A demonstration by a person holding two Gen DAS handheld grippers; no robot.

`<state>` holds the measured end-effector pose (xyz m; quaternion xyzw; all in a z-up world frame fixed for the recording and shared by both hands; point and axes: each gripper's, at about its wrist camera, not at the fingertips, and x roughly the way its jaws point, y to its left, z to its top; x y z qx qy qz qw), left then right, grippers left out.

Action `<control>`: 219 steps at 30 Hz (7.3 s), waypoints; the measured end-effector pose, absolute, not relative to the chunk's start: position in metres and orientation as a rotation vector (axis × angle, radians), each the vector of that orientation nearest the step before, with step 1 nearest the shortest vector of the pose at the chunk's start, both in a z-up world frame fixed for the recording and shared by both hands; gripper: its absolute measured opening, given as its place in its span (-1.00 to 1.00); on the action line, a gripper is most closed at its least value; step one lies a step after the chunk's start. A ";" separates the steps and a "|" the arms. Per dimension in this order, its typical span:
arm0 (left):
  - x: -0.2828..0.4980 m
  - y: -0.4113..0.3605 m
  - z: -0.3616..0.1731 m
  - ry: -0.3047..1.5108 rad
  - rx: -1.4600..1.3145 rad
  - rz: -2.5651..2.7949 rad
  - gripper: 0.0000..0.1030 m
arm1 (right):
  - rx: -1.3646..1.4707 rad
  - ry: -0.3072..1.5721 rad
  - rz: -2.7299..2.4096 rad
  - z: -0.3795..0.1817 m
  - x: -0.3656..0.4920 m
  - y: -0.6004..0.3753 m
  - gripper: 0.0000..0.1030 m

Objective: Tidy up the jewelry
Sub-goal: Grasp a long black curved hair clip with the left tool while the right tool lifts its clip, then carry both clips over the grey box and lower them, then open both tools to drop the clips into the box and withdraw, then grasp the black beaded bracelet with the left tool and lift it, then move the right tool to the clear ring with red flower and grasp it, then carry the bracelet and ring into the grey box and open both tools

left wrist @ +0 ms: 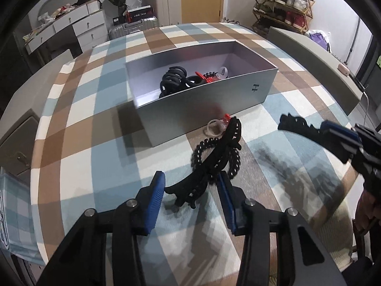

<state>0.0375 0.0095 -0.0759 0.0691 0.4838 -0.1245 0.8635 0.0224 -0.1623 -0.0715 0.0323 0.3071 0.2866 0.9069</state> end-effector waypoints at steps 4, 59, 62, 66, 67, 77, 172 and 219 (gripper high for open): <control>0.027 0.019 -0.064 0.950 0.080 -0.216 -0.24 | 0.078 0.608 0.597 -0.060 0.020 -0.162 -0.68; 0.118 0.026 -0.045 0.887 -0.034 -0.230 -0.17 | 0.182 0.549 0.656 -0.038 0.159 -0.144 -0.73; 0.114 0.026 -0.043 0.883 -0.028 -0.219 -0.14 | 0.184 0.545 0.647 -0.035 0.153 -0.148 -0.65; 0.107 0.026 -0.039 0.878 -0.025 -0.201 -0.04 | 0.183 0.527 0.634 -0.029 0.139 -0.152 -0.33; 0.104 0.027 -0.037 0.875 -0.026 -0.196 0.01 | 0.182 0.521 0.630 -0.028 0.136 -0.152 -0.22; 0.082 0.029 -0.027 0.839 -0.040 -0.173 0.17 | 0.180 0.477 0.591 -0.017 0.099 -0.159 0.64; -0.006 0.063 -0.041 0.664 -0.069 -0.197 -0.28 | 0.114 0.795 0.542 -0.081 0.076 -0.127 0.99; 0.029 0.054 -0.027 0.670 -0.049 -0.187 -0.28 | 0.063 0.557 0.613 -0.035 0.069 -0.114 -0.63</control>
